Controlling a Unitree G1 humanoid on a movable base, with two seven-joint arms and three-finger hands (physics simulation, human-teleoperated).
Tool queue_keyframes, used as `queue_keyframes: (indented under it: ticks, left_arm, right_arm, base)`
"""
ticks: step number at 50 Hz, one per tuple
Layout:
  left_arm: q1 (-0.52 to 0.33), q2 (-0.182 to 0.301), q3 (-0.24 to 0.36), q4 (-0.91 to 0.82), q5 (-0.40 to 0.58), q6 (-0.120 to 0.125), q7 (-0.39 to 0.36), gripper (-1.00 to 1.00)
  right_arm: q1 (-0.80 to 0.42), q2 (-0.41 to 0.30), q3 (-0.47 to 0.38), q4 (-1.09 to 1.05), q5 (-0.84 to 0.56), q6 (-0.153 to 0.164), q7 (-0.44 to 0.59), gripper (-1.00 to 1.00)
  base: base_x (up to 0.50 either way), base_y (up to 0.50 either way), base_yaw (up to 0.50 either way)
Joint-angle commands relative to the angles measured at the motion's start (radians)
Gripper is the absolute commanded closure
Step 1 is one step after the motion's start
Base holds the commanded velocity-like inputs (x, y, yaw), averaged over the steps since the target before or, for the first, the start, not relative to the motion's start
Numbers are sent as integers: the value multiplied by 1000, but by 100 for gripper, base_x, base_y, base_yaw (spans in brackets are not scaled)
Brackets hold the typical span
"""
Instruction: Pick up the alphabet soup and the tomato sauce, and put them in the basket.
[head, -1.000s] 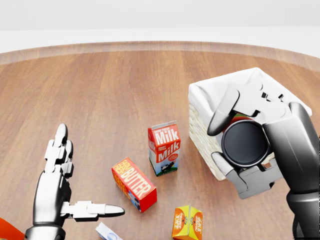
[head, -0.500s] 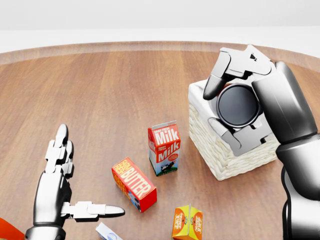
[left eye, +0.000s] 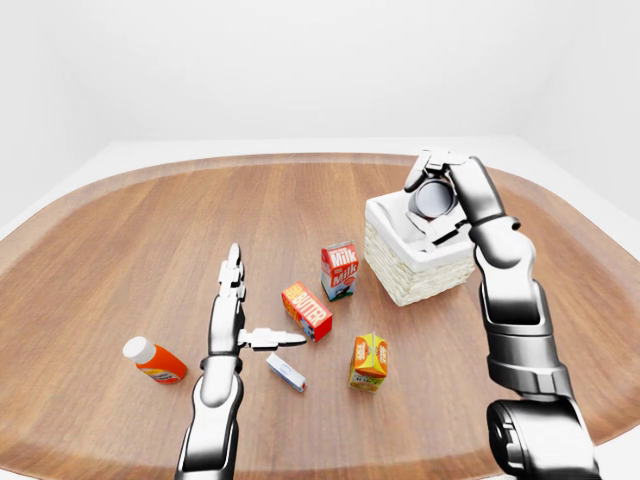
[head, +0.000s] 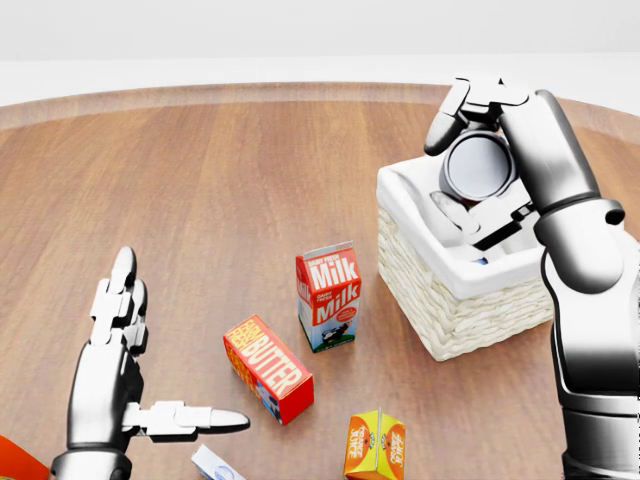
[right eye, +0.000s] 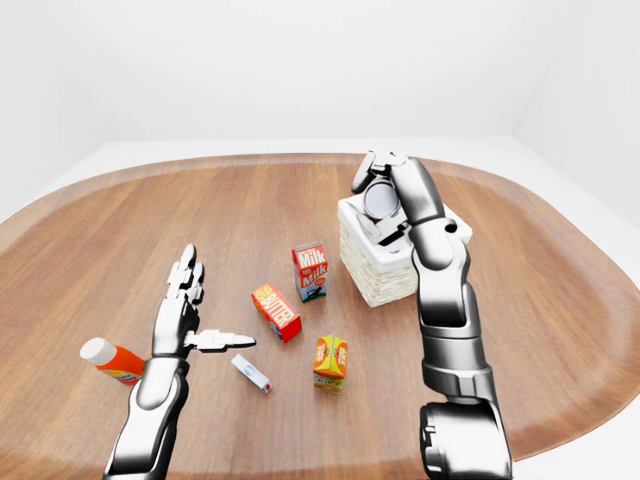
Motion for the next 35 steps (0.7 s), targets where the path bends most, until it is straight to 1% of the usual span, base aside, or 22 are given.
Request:
queue_keyframes:
  ticks: [1,5,10,13,14,17,22,23,29,35]
  left_arm:
    - [1,0,3,-4,-20,0,-8,-100]
    - [2,0,2,-6,-20,0,-9,-100]
    - [2,-1,2,-6,-19,0,-9,-100]
    - [4,-1,1,-6,-19,0,-10,-100]
    - [5,-1,1,-8,-19,0,-10,-100]
    - [3,0,2,-5,-19,0,-11,-100]
    - [3,0,2,-3,-18,0,-11,-100]
    - [7,-1,1,10,-17,0,-10,-100]
    - [5,-1,1,14,-17,0,-10,-100]
    - [7,-1,0,-11,-18,0,-13,-100]
  right_arm:
    - [-113,-32,6,285,23,-19,-86,100]
    - [-139,-34,11,340,25,-39,-98,100]
    - [-162,-35,16,387,24,-56,-109,100]
    - [-185,-38,17,443,25,-81,-123,100]
    - [-205,-41,20,484,24,-96,-133,100]
    - [-234,-43,27,540,20,-115,-145,100]
    - [-292,-47,34,669,19,-170,-180,100]
    - [-305,-47,37,700,17,-174,-188,100]
    - [-366,-57,44,853,14,-174,-231,100]
    - [-429,-71,51,1028,7,-174,-284,100]
  base:
    - [0,0,0]
    - [0,0,0]
    - [0,0,0]
    - [0,0,0]
    - [0,0,0]
    - [0,0,0]
    - [0,0,0]
    - [0,0,0]
    - [0,0,0]
    - [0,0,0]
